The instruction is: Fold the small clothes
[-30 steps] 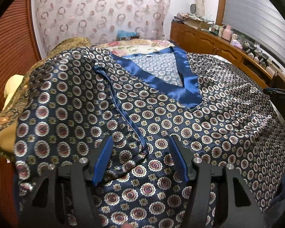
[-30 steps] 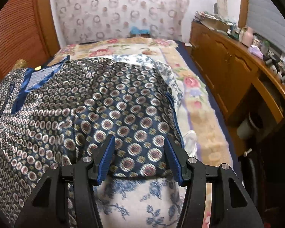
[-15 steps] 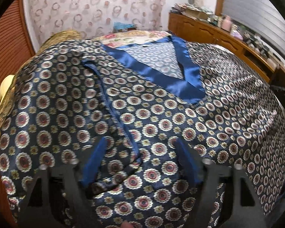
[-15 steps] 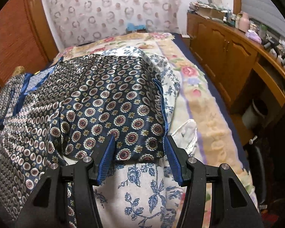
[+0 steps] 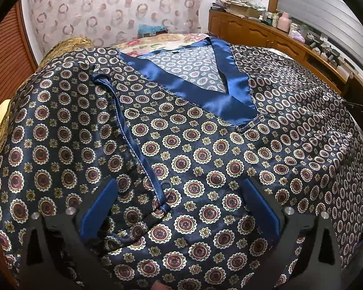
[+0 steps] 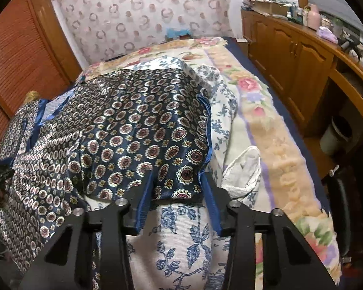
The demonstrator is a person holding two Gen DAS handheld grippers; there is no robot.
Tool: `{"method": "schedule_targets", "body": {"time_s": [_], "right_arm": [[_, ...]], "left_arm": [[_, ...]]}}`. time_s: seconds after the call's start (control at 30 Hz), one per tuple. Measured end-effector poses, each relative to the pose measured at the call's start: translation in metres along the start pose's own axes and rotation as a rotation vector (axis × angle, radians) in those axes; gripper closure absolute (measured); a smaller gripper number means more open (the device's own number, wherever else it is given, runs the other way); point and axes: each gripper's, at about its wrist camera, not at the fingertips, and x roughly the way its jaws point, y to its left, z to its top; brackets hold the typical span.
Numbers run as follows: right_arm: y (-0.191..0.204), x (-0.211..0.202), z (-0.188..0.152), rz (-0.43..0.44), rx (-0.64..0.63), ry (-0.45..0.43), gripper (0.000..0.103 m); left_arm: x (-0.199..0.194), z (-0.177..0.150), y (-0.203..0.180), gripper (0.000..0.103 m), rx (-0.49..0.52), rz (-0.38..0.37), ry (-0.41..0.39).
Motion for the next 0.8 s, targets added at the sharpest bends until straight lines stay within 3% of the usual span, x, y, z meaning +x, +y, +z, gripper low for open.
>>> {"method": "schedule_targets", "body": {"time_s": [0.13, 0.3, 0.57, 0.8], "right_arm": [[0.016, -0.004, -0.001, -0.074, -0.083, -0.027, 0.087], [0.040, -0.010, 0.004, -0.119, -0.179, -0.086, 0.095], [0.098, -0.020, 0.022, -0.016, -0.291, -0.161, 0.096], [0.142, 0.006, 0.002, 0.089, -0.348, -0.071, 0.096]], "left_arm": [[0.000, 0.000, 0.000, 0.000, 0.001, -0.002, 0.000], [0.001, 0.000, 0.000, 0.000, 0.002, -0.002, -0.001], [0.000, 0.000, -0.001, 0.000, 0.000, -0.001, -0.001], [-0.001, -0.001, 0.000, 0.000, -0.004, 0.003, -0.002]]}}
